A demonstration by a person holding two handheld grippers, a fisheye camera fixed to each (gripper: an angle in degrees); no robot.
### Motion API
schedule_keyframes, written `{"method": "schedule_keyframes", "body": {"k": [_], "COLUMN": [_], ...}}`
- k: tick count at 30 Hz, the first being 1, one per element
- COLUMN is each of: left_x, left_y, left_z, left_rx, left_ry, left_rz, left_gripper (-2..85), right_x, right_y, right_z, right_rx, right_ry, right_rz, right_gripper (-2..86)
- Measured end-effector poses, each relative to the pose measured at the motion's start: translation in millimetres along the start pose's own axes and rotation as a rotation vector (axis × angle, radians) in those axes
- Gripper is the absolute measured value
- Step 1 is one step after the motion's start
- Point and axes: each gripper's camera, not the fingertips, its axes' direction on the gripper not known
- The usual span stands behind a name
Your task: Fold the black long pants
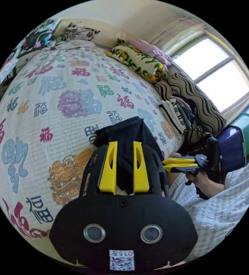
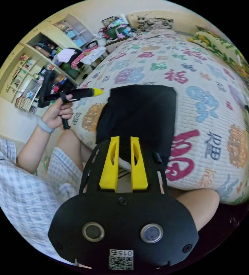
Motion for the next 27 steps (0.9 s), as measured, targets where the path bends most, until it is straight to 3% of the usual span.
{"method": "schedule_keyframes", "body": {"k": [3,7,11,17,20,22,24,27], "left_x": [19.7,-20.2,-23.5,50.3,96.8,100.2,84.7,79.7], "left_y": [-38.0,-50.5,-47.8,-80.8,-101.9,-107.2,-102.6,-98.6], "left_z": [52.7,102.4,93.2,73.9,126.2,179.8,204.7,188.9], "left_rx": [-0.119,-0.202,-0.192,-0.109,-0.227,-0.373,-0.442,-0.385], "left_ry": [-0.034,-0.223,-0.163,-0.056,-0.057,-0.211,-0.252,-0.235], "left_rz": [0.139,0.032,-0.006,0.254,0.456,0.496,0.485,0.441], "left_gripper": [7.4,0.6,0.8,5.0,1.5,0.0,-0.3,0.3], "right_x": [28.9,47.8,60.7,98.1,102.2,104.8,110.6,119.8], "right_y": [-0.4,12.5,20.7,21.5,9.0,7.3,10.3,7.2], "right_z": [15.2,49.4,43.6,7.3,24.9,42.0,60.3,60.0], "right_rx": [-0.029,-0.118,-0.059,0.147,0.062,-0.007,-0.047,-0.032], "right_ry": [0.060,0.086,-0.005,-0.110,-0.040,0.002,-0.011,-0.062], "right_rz": [0.094,0.174,0.258,0.323,0.310,0.310,0.318,0.318], "right_gripper": [4.5,0.2,-0.4,0.1,-0.3,-0.4,-0.5,-0.1]}}
